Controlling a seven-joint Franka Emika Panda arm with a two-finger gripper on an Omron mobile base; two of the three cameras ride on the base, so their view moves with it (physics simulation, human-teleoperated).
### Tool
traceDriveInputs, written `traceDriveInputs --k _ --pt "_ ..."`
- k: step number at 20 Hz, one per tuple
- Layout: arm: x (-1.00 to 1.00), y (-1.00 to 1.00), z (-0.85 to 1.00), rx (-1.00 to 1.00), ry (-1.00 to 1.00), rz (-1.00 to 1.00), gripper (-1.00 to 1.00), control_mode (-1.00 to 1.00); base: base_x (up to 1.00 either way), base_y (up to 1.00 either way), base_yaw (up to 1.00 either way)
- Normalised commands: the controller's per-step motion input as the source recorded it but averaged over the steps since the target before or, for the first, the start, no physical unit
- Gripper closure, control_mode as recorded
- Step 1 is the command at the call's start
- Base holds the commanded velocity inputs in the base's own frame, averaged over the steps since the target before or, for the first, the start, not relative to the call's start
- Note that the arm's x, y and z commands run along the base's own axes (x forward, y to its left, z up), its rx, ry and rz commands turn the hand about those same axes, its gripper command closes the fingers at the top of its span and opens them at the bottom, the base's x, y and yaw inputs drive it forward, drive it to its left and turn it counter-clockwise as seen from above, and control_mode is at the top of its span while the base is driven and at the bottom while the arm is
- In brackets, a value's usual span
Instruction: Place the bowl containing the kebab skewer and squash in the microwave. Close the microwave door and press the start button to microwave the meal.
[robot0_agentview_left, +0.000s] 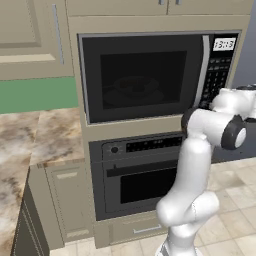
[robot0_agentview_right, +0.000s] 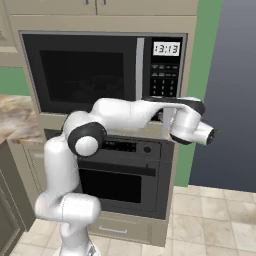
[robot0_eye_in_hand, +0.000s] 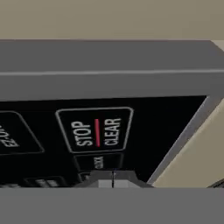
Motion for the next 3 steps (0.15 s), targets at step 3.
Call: traceDriveInputs --k 3 --pt "-0.05 0.94 -1.0 -0.29 -0.54 -0.6 1.0 -1.0 0.0 0.0 0.0"
